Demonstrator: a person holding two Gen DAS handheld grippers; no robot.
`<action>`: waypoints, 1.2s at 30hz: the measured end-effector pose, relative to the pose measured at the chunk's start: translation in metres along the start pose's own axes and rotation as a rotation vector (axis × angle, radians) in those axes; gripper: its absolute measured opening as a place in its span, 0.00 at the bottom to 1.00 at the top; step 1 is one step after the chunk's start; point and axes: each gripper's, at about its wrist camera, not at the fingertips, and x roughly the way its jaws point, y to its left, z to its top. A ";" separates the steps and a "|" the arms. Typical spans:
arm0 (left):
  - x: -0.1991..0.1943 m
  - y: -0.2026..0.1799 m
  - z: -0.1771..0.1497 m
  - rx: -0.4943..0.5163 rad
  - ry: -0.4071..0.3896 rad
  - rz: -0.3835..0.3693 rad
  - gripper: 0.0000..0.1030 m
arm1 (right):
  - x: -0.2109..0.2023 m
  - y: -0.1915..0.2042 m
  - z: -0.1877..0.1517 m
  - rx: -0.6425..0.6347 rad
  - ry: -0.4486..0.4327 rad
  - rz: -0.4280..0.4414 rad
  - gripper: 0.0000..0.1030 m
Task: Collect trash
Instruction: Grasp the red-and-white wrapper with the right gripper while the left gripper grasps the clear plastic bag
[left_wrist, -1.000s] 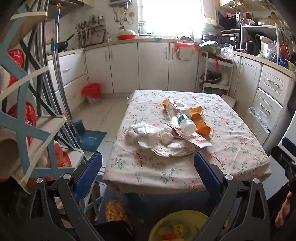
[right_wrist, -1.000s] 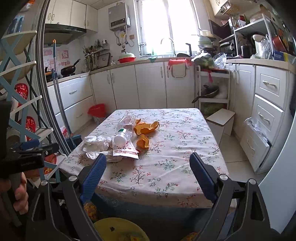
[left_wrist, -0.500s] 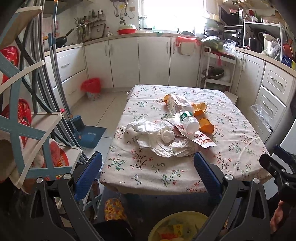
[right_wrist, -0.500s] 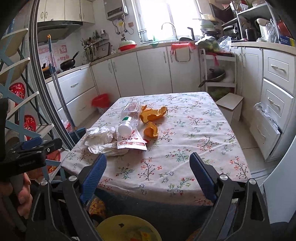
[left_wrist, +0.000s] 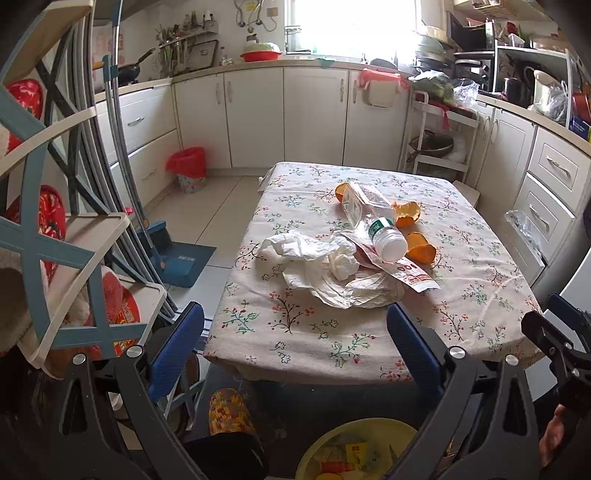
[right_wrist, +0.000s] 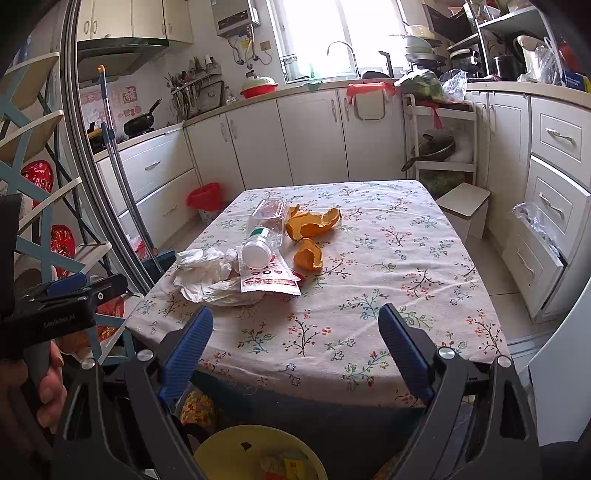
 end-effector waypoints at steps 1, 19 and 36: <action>0.001 0.003 0.000 -0.008 0.004 0.000 0.92 | 0.001 0.001 0.000 -0.004 0.001 0.003 0.85; 0.080 0.005 0.038 0.172 0.153 -0.027 0.92 | 0.084 0.043 0.019 -0.240 0.165 0.054 0.85; 0.168 -0.042 0.058 0.394 0.254 -0.099 0.17 | 0.137 0.032 0.025 -0.183 0.262 0.085 0.05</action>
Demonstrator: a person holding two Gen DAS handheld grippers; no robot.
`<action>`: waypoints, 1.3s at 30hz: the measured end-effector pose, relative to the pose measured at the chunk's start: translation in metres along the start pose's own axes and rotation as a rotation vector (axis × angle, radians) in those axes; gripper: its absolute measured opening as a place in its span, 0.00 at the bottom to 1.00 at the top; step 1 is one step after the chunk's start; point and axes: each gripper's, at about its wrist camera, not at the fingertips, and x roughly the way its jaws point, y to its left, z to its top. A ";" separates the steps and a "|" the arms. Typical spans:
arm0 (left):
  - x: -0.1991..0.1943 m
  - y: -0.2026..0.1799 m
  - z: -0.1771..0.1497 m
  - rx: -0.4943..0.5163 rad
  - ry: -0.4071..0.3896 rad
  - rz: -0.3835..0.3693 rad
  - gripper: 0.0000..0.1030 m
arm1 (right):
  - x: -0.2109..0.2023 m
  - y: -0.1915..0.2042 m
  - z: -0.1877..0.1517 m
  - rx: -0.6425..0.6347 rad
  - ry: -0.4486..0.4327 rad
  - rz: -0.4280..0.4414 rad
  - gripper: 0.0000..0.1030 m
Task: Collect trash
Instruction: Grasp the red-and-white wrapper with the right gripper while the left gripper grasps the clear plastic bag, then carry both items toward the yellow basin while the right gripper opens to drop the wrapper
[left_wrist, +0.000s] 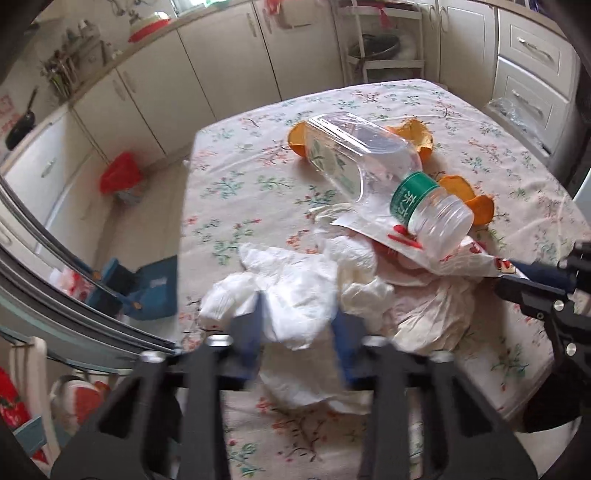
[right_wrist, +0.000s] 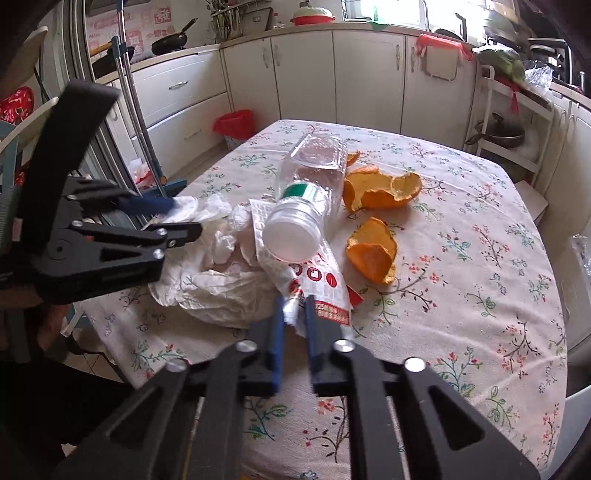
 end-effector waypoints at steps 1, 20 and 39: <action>-0.001 0.002 0.001 -0.017 -0.004 -0.018 0.09 | -0.002 0.001 0.001 0.000 -0.007 0.004 0.04; -0.076 0.064 -0.003 -0.387 -0.264 -0.216 0.02 | -0.037 -0.015 0.011 0.116 -0.141 0.134 0.01; -0.103 0.032 0.007 -0.349 -0.307 -0.340 0.02 | -0.048 -0.028 0.013 0.215 -0.194 0.204 0.01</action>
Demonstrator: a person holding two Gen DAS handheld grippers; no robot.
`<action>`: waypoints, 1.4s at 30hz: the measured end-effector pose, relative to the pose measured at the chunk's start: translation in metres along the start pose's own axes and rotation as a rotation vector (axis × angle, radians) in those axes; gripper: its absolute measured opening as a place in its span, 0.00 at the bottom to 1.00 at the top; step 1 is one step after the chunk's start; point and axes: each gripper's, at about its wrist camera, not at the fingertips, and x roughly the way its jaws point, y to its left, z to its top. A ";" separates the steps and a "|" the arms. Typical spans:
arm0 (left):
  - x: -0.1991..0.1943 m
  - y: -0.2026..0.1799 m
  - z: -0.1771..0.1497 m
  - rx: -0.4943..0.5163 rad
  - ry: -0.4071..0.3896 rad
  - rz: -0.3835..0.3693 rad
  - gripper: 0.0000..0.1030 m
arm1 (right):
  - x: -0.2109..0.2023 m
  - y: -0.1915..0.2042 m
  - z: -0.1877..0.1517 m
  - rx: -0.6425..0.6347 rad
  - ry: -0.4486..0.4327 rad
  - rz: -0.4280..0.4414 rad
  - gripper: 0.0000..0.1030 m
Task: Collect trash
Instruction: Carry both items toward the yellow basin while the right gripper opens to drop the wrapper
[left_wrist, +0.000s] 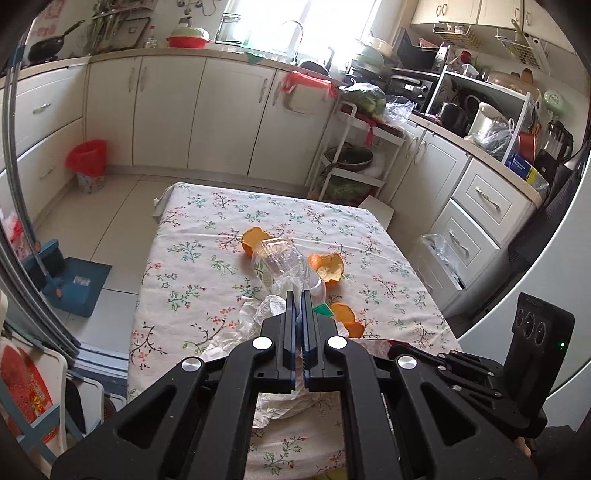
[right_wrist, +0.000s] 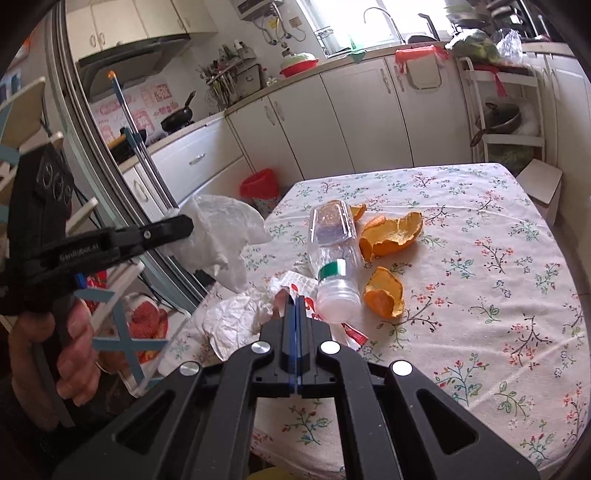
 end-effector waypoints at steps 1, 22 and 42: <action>0.000 0.002 0.001 -0.010 -0.003 0.000 0.02 | -0.002 0.000 0.001 0.005 -0.009 0.011 0.01; -0.015 0.018 -0.007 -0.091 -0.021 0.006 0.02 | -0.059 -0.010 0.014 0.046 -0.157 0.070 0.01; -0.091 -0.036 -0.076 0.030 -0.102 0.059 0.02 | -0.134 0.005 -0.019 0.113 -0.221 0.138 0.01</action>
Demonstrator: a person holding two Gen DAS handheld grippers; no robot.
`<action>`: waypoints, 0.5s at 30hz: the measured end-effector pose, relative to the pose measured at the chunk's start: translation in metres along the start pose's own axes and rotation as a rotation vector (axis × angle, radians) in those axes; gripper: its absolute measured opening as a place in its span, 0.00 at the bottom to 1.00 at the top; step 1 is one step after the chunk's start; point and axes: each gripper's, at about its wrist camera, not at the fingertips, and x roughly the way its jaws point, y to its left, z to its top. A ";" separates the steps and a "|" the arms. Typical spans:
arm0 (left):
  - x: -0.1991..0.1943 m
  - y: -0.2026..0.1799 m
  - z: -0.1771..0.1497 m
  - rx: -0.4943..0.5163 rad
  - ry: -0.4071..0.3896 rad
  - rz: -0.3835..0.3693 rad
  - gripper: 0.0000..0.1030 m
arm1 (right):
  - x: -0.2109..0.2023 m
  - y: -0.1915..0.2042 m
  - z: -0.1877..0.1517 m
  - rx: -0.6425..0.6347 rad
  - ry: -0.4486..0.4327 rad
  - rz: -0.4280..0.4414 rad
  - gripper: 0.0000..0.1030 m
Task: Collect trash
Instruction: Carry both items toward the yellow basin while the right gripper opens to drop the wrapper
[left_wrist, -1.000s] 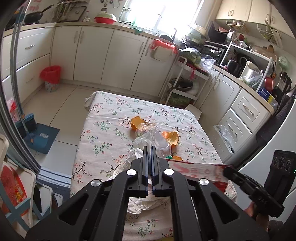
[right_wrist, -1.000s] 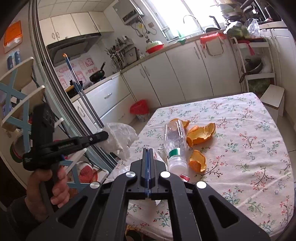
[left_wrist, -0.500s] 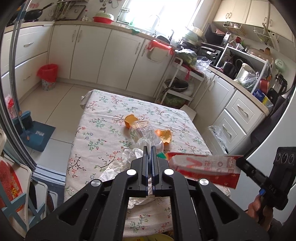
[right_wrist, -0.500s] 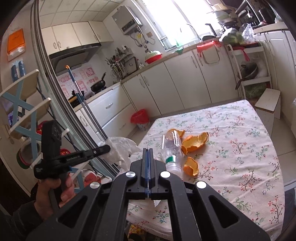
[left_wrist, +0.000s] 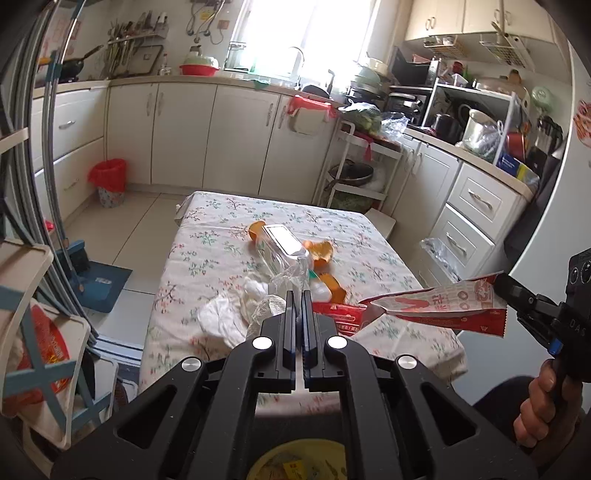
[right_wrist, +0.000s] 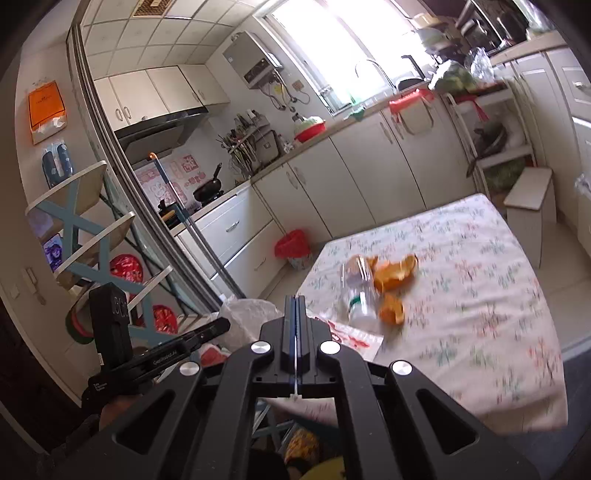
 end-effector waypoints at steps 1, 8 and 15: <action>-0.005 -0.004 -0.005 0.006 0.000 0.001 0.02 | -0.005 0.001 -0.005 0.009 0.011 0.002 0.01; -0.032 -0.023 -0.035 0.026 0.020 0.000 0.02 | -0.035 0.006 -0.035 0.046 0.072 0.005 0.01; -0.042 -0.034 -0.057 0.031 0.059 -0.009 0.02 | -0.052 0.008 -0.065 0.094 0.140 0.015 0.01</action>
